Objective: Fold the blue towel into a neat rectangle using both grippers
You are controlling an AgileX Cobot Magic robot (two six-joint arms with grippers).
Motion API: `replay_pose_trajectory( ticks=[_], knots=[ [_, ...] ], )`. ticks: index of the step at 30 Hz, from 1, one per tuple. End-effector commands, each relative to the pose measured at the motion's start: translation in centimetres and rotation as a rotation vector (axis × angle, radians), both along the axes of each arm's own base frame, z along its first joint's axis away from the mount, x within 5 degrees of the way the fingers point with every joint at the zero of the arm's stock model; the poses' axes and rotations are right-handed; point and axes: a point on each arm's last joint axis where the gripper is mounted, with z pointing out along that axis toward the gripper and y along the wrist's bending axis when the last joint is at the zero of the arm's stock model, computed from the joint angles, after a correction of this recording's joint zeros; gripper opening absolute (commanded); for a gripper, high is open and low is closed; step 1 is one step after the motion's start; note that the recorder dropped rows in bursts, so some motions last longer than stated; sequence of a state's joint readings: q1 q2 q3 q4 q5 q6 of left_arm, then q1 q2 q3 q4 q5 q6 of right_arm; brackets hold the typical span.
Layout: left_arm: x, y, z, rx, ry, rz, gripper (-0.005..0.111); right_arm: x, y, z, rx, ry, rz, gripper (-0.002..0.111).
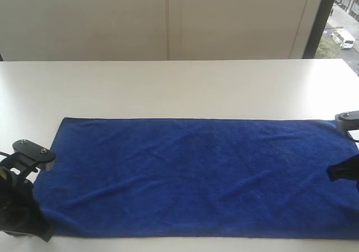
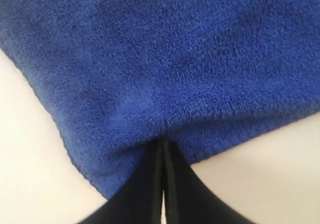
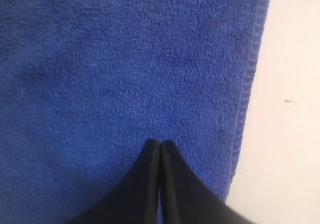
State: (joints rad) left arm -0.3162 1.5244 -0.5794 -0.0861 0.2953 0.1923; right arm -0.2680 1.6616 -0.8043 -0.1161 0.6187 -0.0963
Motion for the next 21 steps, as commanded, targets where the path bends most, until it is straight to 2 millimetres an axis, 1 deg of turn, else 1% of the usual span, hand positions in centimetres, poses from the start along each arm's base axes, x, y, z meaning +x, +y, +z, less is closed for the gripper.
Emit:
replay_pose_trajectory(
  ticks=[1, 7, 10, 13, 18, 21],
  knots=[
    [-0.7, 0.0, 0.1, 0.005, 0.045, 0.005, 0.000, 0.0, 0.0, 0.2, -0.001, 0.005, 0.001, 0.000],
    [-0.9, 0.1, 2.5, -0.034, -0.072, 0.007, 0.000, -0.1, 0.0, 1.3, -0.005, 0.016, 0.008, 0.000],
    [-0.6, 0.1, 3.0, -0.049, -0.129, 0.014, 0.000, -0.5, 0.0, 1.5, -0.001, 0.039, 0.007, 0.000],
    [-0.4, 0.1, 2.5, -0.049, -0.141, 0.020, 0.000, -0.8, 0.1, 1.5, 0.005, 0.075, 0.008, 0.000],
    [-1.0, 0.3, 0.5, -0.023, -0.075, 0.023, 0.000, -0.8, 0.1, 1.5, 0.005, 0.077, 0.011, 0.000],
    [-1.3, 0.4, -0.1, -0.014, -0.050, 0.023, 0.000, -0.8, 0.1, 1.5, 0.005, 0.077, 0.011, 0.000]
  ],
)
